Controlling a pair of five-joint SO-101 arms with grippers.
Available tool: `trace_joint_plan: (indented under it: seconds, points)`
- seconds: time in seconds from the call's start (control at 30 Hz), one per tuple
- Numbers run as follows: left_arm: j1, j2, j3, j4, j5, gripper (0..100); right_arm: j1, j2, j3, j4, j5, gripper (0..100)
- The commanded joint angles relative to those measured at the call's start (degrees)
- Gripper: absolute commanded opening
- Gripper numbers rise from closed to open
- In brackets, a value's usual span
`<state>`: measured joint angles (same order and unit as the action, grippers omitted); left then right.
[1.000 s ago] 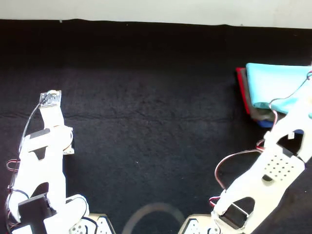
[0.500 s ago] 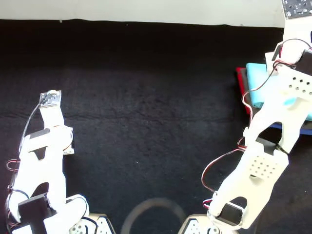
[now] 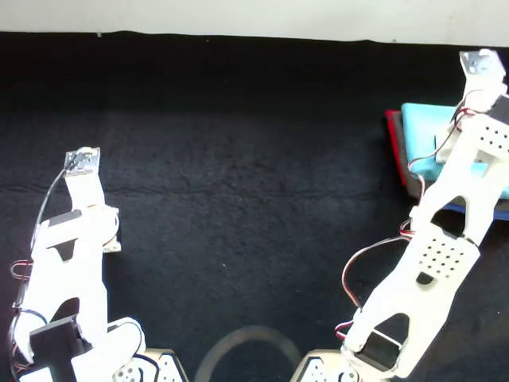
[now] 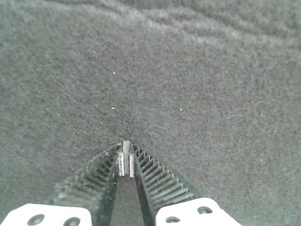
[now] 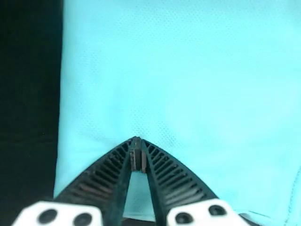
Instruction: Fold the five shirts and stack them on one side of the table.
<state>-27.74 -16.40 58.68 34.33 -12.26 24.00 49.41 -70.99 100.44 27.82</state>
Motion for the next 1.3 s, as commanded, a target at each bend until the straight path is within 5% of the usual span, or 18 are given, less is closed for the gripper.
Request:
trace_joint_plan:
  seconds: [0.0, 0.6, 1.03, 1.27]
  points:
    - [0.0, -1.4, 0.0, -1.3, -0.4, 1, 1.8, 1.7, -0.6, 0.4, -0.4, 0.8]
    - [0.0, -1.4, 0.0, -1.3, -0.4, 1, 1.9, -10.4, -13.8, 0.7, -0.4, 0.7]
    - [0.0, -1.4, 0.0, -1.6, -0.4, 1, -6.3, -33.1, 33.3, -0.3, -0.4, 0.7]
    - [0.0, -1.4, 0.0, -1.6, -0.4, 1, -4.1, -34.9, 48.8, -12.0, -0.6, 0.7]
